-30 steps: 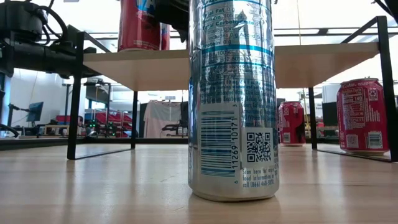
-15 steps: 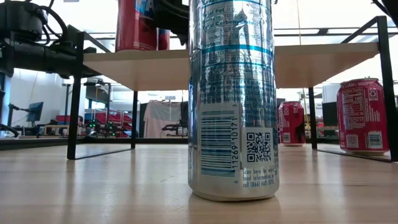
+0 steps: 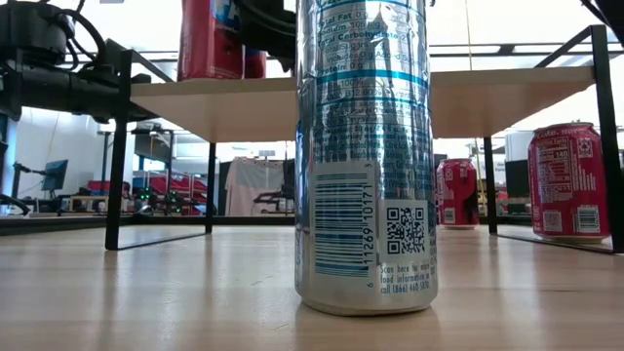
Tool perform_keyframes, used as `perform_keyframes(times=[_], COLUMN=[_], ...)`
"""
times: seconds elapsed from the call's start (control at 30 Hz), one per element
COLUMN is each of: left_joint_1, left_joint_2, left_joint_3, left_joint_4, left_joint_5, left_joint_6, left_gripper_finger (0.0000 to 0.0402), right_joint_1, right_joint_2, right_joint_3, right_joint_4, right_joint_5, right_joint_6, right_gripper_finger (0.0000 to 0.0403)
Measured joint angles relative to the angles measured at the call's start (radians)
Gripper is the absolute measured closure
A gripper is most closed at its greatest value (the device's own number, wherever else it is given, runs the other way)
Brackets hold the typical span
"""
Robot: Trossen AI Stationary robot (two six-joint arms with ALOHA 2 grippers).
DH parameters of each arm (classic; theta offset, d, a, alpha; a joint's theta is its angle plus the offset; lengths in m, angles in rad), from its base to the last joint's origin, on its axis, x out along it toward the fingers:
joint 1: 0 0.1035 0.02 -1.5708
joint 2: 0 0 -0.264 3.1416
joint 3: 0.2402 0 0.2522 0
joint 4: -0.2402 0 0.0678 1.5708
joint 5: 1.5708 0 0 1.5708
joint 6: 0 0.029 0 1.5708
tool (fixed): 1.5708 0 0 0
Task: Place canned beverage on shelf
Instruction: Put the top silver soda can on the shelf
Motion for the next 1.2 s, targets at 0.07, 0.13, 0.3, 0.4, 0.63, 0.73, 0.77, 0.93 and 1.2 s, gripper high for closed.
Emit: perform_keyframes(times=[0.07,0.13,0.3,0.4,0.63,0.73,0.77,0.93,1.2], left_joint_1=[0.0,0.0,0.0,0.0,0.0,0.0,0.0,0.0,0.0], left_joint_2=[0.0,0.0,0.0,0.0,0.0,0.0,0.0,0.0,0.0], left_joint_3=[0.0,0.0,0.0,0.0,0.0,0.0,0.0,0.0,0.0], left_joint_4=[0.0,0.0,0.0,0.0,0.0,0.0,0.0,0.0,0.0], left_joint_5=[0.0,0.0,0.0,0.0,0.0,0.0,0.0,0.0,0.0], left_joint_6=[0.0,0.0,0.0,0.0,0.0,0.0,0.0,0.0,0.0], left_gripper_finger=[0.0207,0.0207,0.0207,0.0207,0.0207,0.0207,0.0207,0.0207,0.0207], right_joint_1=[-0.003,-0.005,-0.013,-0.016,-0.018,-0.018,-0.018,-0.018,-0.018], right_joint_2=[0.0,0.0,0.0,0.0,0.0,0.0,0.0,0.0,0.0], right_joint_3=[0.0,0.0,0.0,0.0,0.0,0.0,0.0,0.0,0.001], right_joint_4=[0.003,0.004,0.01,0.011,0.014,0.017,0.018,0.021,0.039], right_joint_5=[0.0,0.0,0.001,0.001,0.001,0.001,0.001,0.0,-0.006], right_joint_6=[-0.001,-0.003,-0.003,-0.004,-0.003,-0.003,-0.003,-0.001,-0.003], right_gripper_finger=[0.0103,0.0103,0.0103,0.0103,0.0103,0.0103,0.0103,0.0103,0.009])
